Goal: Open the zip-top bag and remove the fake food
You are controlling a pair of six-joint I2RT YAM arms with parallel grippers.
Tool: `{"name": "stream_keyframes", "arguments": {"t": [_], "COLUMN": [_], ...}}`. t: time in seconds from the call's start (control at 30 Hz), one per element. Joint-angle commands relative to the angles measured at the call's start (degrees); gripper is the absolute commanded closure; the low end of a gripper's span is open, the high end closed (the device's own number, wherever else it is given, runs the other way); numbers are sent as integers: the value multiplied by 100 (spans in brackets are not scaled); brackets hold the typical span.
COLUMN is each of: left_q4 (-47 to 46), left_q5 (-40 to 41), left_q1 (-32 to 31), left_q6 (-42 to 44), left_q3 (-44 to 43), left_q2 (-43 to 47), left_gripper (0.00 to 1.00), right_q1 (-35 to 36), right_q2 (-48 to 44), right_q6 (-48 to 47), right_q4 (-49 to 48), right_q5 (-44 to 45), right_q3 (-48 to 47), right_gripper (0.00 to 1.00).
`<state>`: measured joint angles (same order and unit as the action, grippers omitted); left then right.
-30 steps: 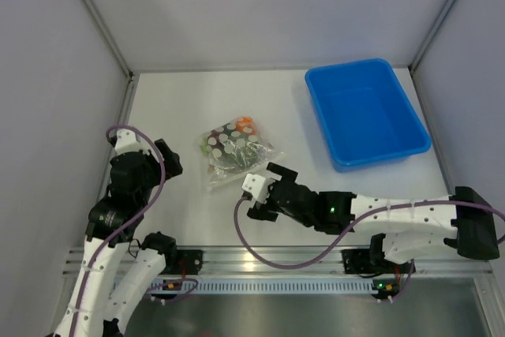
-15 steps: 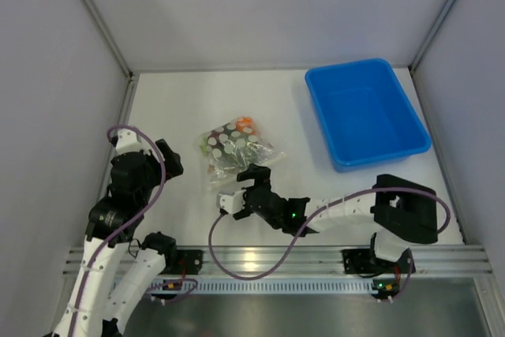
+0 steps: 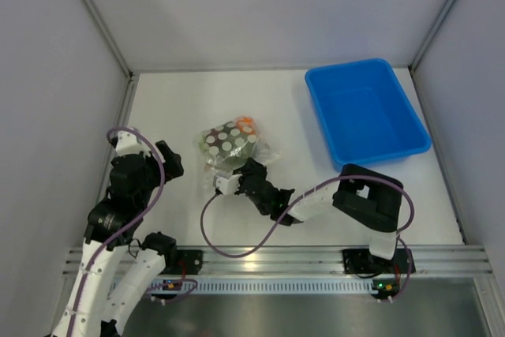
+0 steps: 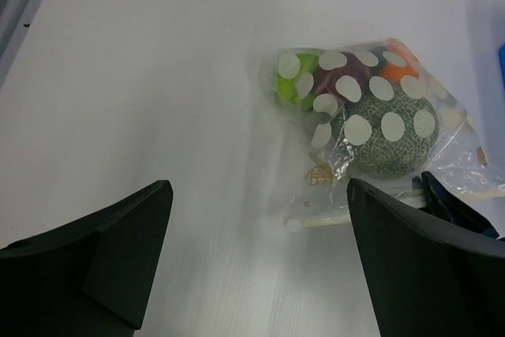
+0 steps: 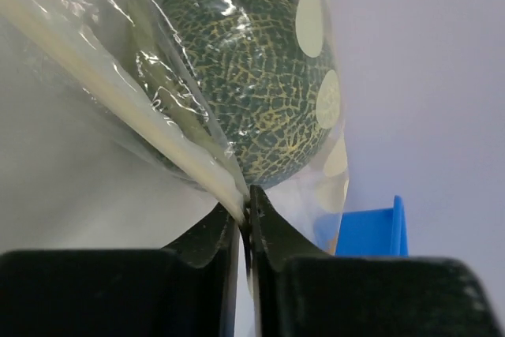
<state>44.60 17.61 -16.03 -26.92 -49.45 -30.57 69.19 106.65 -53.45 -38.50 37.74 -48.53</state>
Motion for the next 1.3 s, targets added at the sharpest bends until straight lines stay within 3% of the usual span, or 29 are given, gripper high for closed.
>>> {"name": "stream_keyframes", "arguments": {"t": [0.0,0.17,0.3,0.33,0.43,0.77,0.97,1.13,1.27], "left_q4": [-259,-259,-250,-259,-276,-644,-1251,-3015,-4738], "left_q5": [15,24,32,32,24,-1144,-3129,-5349,-6023], "left_q1": [-49,-58,-76,-76,-76,-76,-76,-76,-75], "left_q6": [2,2,2,11,29,476,399,-339,-1130], "left_q3": [14,14,14,14,14,14,207,699,1130], "left_q2": [51,68,112,121,183,507,806,833,885], "left_gripper": [2,2,2,2,2,2,2,2,2], "right_q1": [-46,-37,-46,-46,-90,-99,-107,-107,-116], "right_q2": [-48,-715,-1549,-1838,-2252,-3492,-4073,-4539,-4723], "right_q6": [10,422,1421,1608,2154,3058,4068,4799,5300], "right_q4": [-817,-476,1051,1977,3518,6193,7522,8244,8648], "right_q5": [23,-187,-713,-837,-1224,-1884,-2199,-2025,-1980], "right_q3": [-157,-16,-270,-532,-1077,-2080,-2836,-3232,-3513], "right_gripper": [97,100,100,100,100,100,100,100,100]}}
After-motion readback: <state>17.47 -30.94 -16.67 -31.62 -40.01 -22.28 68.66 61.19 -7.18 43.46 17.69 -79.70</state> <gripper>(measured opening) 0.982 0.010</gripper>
